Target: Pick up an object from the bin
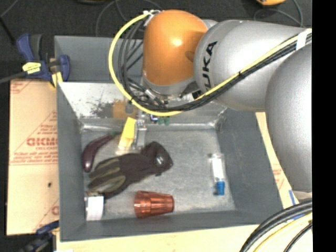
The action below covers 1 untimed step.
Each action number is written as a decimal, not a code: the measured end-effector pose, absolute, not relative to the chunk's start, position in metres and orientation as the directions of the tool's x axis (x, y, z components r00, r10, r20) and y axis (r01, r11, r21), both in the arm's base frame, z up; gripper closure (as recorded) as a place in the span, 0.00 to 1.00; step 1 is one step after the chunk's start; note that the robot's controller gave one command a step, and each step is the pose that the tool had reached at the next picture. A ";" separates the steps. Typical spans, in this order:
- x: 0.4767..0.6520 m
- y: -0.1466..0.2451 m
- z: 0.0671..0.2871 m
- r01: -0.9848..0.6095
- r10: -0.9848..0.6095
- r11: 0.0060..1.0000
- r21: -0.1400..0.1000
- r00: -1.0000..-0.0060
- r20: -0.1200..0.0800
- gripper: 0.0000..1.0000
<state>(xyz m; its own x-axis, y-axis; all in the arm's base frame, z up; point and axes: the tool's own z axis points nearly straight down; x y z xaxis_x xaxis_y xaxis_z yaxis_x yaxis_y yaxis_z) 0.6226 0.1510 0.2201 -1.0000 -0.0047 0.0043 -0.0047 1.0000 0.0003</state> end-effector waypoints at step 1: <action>0.624 0.150 0.225 -0.002 -0.002 1.000 0.001 -1.000 -0.004 0.00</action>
Offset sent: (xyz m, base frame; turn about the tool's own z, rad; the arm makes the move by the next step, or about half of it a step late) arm -0.0126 -0.0169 -0.1234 -0.2185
